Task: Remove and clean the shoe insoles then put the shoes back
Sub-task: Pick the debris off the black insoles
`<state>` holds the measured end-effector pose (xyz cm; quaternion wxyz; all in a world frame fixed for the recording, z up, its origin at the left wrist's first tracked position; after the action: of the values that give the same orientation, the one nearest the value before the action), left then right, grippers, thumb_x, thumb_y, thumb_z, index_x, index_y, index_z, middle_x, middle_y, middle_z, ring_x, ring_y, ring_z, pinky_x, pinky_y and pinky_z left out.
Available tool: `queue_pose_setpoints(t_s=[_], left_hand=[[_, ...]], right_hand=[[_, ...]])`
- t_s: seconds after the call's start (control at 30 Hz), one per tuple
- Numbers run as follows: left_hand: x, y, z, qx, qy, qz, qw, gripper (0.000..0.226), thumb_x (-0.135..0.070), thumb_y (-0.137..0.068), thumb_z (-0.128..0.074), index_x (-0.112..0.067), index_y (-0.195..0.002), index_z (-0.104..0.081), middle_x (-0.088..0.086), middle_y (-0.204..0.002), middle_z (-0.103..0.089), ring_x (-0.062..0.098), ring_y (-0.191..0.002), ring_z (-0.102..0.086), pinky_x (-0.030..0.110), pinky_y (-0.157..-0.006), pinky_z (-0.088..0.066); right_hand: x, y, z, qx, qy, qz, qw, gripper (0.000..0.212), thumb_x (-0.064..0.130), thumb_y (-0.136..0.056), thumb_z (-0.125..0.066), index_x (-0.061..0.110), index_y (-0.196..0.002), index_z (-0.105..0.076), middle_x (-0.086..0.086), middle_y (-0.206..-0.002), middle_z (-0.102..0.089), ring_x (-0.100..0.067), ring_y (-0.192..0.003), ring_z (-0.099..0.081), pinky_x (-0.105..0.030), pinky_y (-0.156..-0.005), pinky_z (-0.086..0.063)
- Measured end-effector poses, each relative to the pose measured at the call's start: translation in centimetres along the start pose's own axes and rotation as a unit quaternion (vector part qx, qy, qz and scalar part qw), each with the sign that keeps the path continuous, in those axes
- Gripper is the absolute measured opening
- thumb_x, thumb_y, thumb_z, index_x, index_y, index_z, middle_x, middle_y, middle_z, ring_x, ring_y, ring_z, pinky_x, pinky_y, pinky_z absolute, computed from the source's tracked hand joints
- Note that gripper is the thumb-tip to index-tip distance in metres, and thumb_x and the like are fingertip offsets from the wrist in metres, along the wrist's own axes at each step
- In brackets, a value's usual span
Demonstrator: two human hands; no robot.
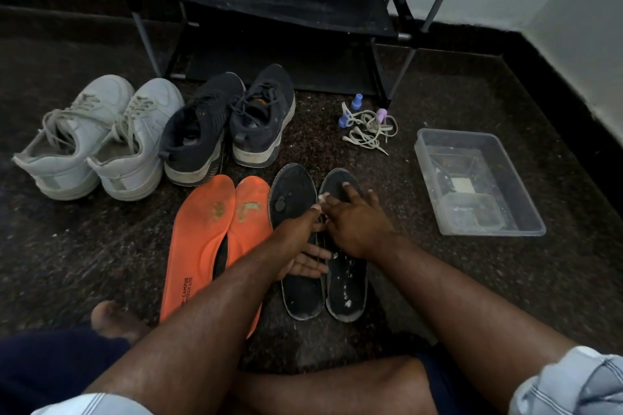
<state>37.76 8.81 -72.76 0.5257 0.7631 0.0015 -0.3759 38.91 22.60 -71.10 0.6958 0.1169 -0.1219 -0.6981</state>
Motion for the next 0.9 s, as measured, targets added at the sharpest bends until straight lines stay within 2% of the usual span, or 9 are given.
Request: queue_pose_setpoints(t_s=[0.2,0.27,0.33,0.43,0.5,0.57,0.7,0.83,0.9], left_hand=[[0.0,0.1,0.0,-0.001,0.006,0.001,1.000,0.065,-0.071,-0.094,-0.036,-0.025,-0.134,-0.058,0.022,-0.105,-0.072,0.038,-0.088,-0.074,0.042,-0.078,-0.061],[0.0,0.2,0.0,0.002,0.006,0.000,1.000,0.065,-0.071,-0.094,-0.036,-0.025,-0.133,-0.058,0.023,-0.106,-0.071,0.038,-0.088,-0.074,0.043,-0.078,-0.061],[0.0,0.2,0.0,0.000,0.005,-0.001,1.000,0.064,-0.071,-0.094,-0.037,-0.025,-0.132,-0.059,0.023,-0.106,-0.071,0.038,-0.087,-0.074,0.044,-0.078,-0.061],[0.0,0.4,0.0,0.001,0.004,-0.001,1.000,0.063,-0.071,-0.094,-0.037,-0.025,-0.132,-0.059,0.022,-0.105,-0.072,0.037,-0.086,-0.074,0.044,-0.079,-0.061],[-0.1,0.5,0.1,0.002,0.003,0.001,1.000,0.063,-0.071,-0.094,-0.037,-0.025,-0.132,-0.059,0.022,-0.106,-0.072,0.037,-0.087,-0.074,0.045,-0.081,-0.061],[-0.2,0.6,0.1,0.005,0.002,0.004,1.000,0.063,-0.071,-0.094,-0.036,-0.025,-0.132,-0.059,0.022,-0.107,-0.071,0.038,-0.088,-0.074,0.047,-0.083,-0.060],[-0.6,0.9,-0.1,0.011,0.007,0.001,1.000,0.064,-0.071,-0.095,-0.036,-0.023,-0.133,-0.056,0.022,-0.111,-0.069,0.041,-0.091,-0.072,0.048,-0.083,-0.060],[-1.4,1.0,-0.1,-0.004,0.028,-0.029,0.999,0.061,-0.066,-0.096,-0.041,-0.021,-0.133,-0.057,0.017,-0.113,-0.068,0.041,-0.091,-0.072,0.048,-0.082,-0.060],[-2.0,1.0,0.1,-0.024,0.046,-0.048,0.997,0.059,-0.064,-0.097,-0.043,-0.019,-0.131,-0.058,0.016,-0.110,-0.069,0.038,-0.091,-0.073,0.047,-0.082,-0.061]], right_hand=[[-3.3,0.0,0.6,0.003,-0.026,-0.111,0.994,0.051,0.045,-0.100,-0.020,0.038,-0.150,-0.023,0.014,-0.159,-0.023,-0.031,-0.150,-0.004,-0.067,-0.113,-0.004],[-2.9,0.9,1.0,-0.011,0.003,-0.081,0.997,0.046,0.042,-0.100,-0.026,0.035,-0.144,-0.037,0.005,-0.154,-0.037,-0.030,-0.148,-0.016,-0.063,-0.114,-0.013],[-2.4,1.4,1.2,-0.042,0.051,-0.040,0.997,0.039,0.041,-0.098,-0.034,0.030,-0.130,-0.055,-0.006,-0.138,-0.055,-0.029,-0.140,-0.035,-0.056,-0.111,-0.027],[-3.0,1.5,1.7,-0.057,0.032,-0.059,0.996,0.034,0.045,-0.093,-0.048,0.021,-0.103,-0.069,-0.006,-0.107,-0.070,-0.025,-0.103,-0.061,-0.035,-0.089,-0.049],[-3.4,1.5,1.9,-0.039,-0.046,-0.088,0.994,0.029,0.039,-0.090,-0.056,0.014,-0.092,-0.070,-0.009,-0.097,-0.071,-0.026,-0.088,-0.066,-0.030,-0.072,-0.048],[-3.5,1.8,2.0,-0.025,-0.096,-0.110,0.989,0.024,0.034,-0.089,-0.062,0.011,-0.087,-0.071,-0.011,-0.092,-0.071,-0.027,-0.083,-0.067,-0.029,-0.068,-0.047],[-3.7,2.2,1.7,-0.031,-0.180,-0.152,0.971,0.016,0.029,-0.085,-0.070,0.018,-0.095,-0.066,-0.007,-0.100,-0.071,-0.023,-0.091,-0.065,-0.028,-0.076,-0.049],[-3.6,1.4,1.6,-0.085,-0.194,-0.164,0.963,0.030,0.028,-0.088,-0.064,0.016,-0.115,-0.060,-0.012,-0.107,-0.069,-0.029,-0.099,-0.065,-0.031,-0.081,-0.050],[-3.5,0.9,1.4,-0.096,-0.198,-0.161,0.962,0.031,0.028,-0.089,-0.063,0.014,-0.117,-0.061,-0.012,-0.109,-0.069,-0.027,-0.100,-0.065,-0.032,-0.083,-0.051]])
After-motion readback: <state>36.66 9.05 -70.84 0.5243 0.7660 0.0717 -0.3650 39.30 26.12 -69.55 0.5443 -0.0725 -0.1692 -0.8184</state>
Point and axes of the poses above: each hand's wrist, its own y-axis away from the middle knuckle, its own z-axis out of the back of the hand, x = y × z, the point moved 4 cm from there along -y, towards the middle knuckle
